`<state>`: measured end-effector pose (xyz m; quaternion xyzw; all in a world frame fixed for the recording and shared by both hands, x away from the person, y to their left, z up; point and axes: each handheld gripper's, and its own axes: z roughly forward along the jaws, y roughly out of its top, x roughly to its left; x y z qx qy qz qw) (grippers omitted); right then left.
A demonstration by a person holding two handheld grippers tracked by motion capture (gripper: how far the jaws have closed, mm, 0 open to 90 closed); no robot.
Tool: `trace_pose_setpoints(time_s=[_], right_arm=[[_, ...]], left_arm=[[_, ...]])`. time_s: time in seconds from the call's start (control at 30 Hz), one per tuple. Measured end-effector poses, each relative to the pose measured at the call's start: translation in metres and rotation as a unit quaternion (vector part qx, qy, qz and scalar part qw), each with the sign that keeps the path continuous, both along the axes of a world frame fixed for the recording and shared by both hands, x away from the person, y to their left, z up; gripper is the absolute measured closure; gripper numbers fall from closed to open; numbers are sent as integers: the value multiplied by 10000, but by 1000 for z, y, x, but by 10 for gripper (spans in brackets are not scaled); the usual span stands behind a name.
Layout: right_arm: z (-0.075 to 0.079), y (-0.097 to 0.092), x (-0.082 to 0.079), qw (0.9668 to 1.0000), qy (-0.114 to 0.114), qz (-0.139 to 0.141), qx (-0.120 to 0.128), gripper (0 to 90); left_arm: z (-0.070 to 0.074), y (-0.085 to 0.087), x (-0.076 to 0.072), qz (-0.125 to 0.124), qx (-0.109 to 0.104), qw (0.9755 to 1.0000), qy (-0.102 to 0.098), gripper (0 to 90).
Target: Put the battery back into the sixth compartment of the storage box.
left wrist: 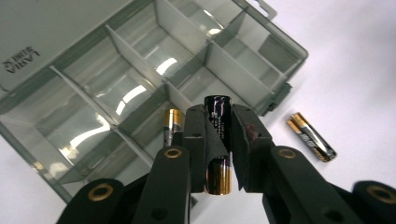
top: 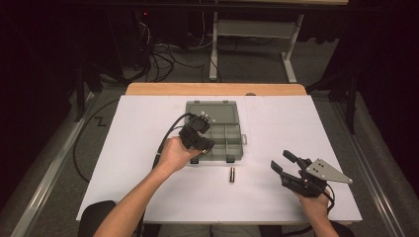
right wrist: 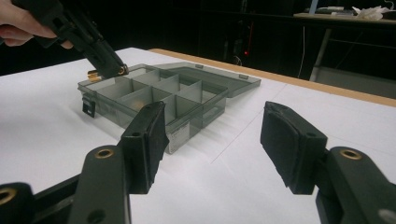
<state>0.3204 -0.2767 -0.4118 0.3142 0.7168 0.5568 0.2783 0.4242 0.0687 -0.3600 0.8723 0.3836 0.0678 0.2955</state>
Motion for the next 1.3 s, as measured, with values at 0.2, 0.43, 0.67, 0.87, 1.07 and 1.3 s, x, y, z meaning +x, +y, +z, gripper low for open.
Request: trace_pose_setpoints(time_s=[0.2,0.43,0.67,0.87,1.07,1.3], right_arm=[[0,0,-1,10000,-14,-6,17,425],[0,1,0,10000,-6,34,-32,424],[0,-1,2,10000,65,-11,31,419],[0,-1,0,10000,23,-18,41,419],[0,0,1,10000,30,14,20,420],[-1,-1,2,9999,89,0,62,416]], left_arm=[[-4,1,9,105,27,9999,77,762],[-7,3,18,220,53,9997,72,761],[-14,3,25,283,123,9994,162,760],[-17,1,28,307,158,9992,178,759],[-20,-1,27,310,283,9990,155,759],[-19,-4,25,272,253,9993,71,645]])
